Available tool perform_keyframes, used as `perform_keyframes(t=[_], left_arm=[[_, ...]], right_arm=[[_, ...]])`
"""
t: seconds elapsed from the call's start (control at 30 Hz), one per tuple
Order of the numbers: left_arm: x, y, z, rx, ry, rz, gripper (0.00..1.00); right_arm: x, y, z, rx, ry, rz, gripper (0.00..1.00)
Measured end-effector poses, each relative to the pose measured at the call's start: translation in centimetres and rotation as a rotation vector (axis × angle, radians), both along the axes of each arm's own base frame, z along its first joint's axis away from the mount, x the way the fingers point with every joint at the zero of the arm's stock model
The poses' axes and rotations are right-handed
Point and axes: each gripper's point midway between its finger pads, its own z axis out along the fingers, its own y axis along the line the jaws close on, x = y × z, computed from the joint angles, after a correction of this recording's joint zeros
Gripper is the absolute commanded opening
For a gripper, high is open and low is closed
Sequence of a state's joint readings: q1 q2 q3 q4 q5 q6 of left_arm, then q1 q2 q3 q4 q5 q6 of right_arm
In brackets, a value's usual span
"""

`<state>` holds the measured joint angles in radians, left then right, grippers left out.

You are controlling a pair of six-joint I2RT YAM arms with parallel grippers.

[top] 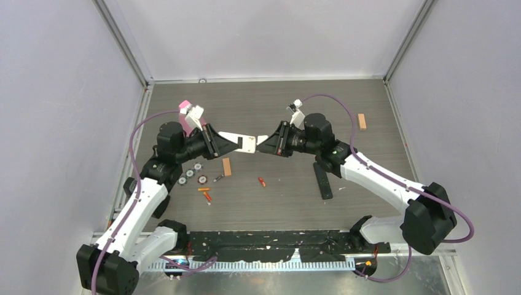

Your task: Load the batteries into the remote control

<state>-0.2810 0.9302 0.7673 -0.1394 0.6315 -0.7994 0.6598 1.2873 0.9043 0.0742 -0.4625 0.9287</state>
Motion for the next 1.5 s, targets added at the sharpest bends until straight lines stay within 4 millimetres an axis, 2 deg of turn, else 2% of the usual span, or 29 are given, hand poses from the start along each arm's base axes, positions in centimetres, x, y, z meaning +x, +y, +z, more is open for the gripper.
perform_keyframes(t=[0.2, 0.3, 0.37, 0.5, 0.63, 0.77, 0.9, 1.0, 1.1, 1.2, 1.27, 1.37, 1.5], left_arm=[[0.7, 1.2, -2.6, 0.117, 0.013, 0.048, 0.0], [0.8, 1.9, -3.6, 0.17, 0.016, 0.068, 0.0], [0.7, 2.2, -4.2, 0.2, 0.016, 0.073, 0.0], [0.0, 2.7, -4.8, 0.242, 0.012, 0.063, 0.0], [-1.2, 3.1, -4.9, 0.27, -0.001, 0.039, 0.0], [-2.3, 3.3, -4.5, 0.277, -0.02, 0.021, 0.0], [-3.1, 3.3, -4.1, 0.269, -0.032, 0.008, 0.0], [-3.5, 3.3, -3.9, 0.264, -0.034, 0.001, 0.0], [-4.0, 3.3, -3.8, 0.257, -0.035, -0.01, 0.0], [-4.4, 3.1, -3.6, 0.248, -0.04, -0.025, 0.0], [-4.7, 3.0, -3.3, 0.239, -0.049, -0.042, 0.0], [-5.2, 2.7, -2.9, 0.227, -0.068, -0.07, 0.0], [-5.8, 2.5, -2.5, 0.213, -0.086, -0.096, 0.0]], right_arm=[[0.7, -0.2, 0.4, -0.03, -0.036, -0.021, 0.05], [1.4, -1.0, -0.9, -0.092, -0.023, -0.062, 0.05], [1.9, -1.6, -2.8, -0.155, 0.008, -0.092, 0.06], [3.1, -2.9, -8.4, -0.306, 0.104, -0.143, 0.12], [3.3, -4.1, -14.0, -0.446, 0.196, -0.157, 0.16], [2.9, -5.3, -17.4, -0.55, 0.25, -0.167, 0.24], [2.6, -6.6, -19.2, -0.631, 0.284, -0.195, 0.43], [2.5, -7.5, -19.8, -0.673, 0.299, -0.223, 0.59], [2.4, -8.4, -20.2, -0.713, 0.306, -0.249, 0.66], [2.3, -9.3, -19.7, -0.741, 0.298, -0.274, 0.68], [2.2, -9.6, -18.7, -0.737, 0.277, -0.285, 0.69], [2.1, -9.7, -16.0, -0.703, 0.213, -0.286, 0.69], [0.8, -8.1, -11.2, -0.589, 0.071, -0.22, 0.69]])
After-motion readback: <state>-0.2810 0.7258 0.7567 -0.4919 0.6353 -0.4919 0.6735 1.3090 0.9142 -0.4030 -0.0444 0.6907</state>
